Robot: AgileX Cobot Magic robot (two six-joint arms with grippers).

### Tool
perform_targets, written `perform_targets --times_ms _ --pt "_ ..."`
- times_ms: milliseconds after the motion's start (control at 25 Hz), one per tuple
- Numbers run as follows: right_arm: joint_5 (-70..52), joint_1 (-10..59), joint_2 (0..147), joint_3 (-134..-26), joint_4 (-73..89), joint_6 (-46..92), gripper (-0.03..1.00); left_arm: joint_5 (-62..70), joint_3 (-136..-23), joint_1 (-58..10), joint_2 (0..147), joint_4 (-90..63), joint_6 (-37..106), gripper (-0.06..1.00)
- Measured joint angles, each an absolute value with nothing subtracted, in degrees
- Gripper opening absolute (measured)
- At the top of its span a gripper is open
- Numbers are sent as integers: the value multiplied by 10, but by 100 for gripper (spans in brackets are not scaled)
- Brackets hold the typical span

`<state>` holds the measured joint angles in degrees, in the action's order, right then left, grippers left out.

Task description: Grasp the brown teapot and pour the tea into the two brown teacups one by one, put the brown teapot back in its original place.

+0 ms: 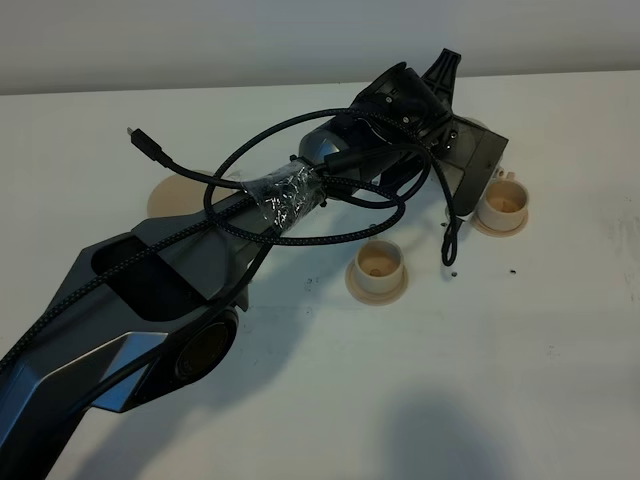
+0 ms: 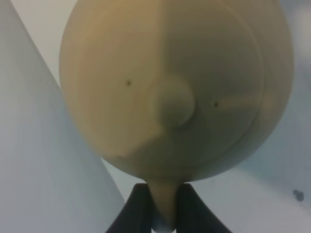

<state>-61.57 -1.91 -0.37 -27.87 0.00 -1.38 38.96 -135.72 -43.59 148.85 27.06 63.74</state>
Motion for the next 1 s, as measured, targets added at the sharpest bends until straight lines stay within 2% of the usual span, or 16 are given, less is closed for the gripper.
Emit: perform_targets --times_ms 1000 --pt "-616 -19 -4 -279 0 -14 -2 376 -1357 -472 1488 375 653 16"
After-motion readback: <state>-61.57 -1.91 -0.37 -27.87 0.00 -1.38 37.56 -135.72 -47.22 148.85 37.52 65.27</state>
